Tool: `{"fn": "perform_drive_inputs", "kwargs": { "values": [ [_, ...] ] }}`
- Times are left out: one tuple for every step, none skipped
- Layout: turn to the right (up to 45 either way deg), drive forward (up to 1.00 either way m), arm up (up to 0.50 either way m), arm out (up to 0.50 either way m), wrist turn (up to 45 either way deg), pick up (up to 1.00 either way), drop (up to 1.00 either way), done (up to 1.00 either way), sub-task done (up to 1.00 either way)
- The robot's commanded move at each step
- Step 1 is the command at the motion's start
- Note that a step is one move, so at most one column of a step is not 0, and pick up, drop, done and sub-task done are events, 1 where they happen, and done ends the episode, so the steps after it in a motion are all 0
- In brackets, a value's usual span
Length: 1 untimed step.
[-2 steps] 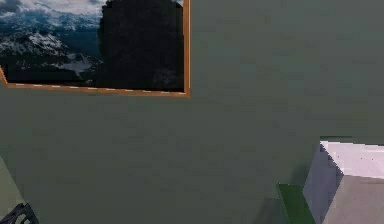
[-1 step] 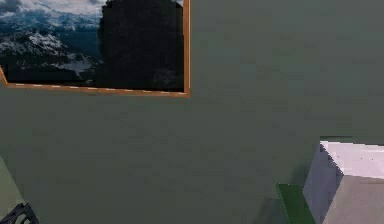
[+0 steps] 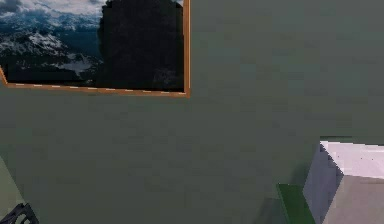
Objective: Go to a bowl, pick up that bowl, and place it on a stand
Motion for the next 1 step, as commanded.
{"fn": "perform_drive_inputs", "kwargs": {
  "values": [
    [0.0,0.00,0.00,0.00,45.0,0.00,0.00,0.00,0.00]
  ]
}}
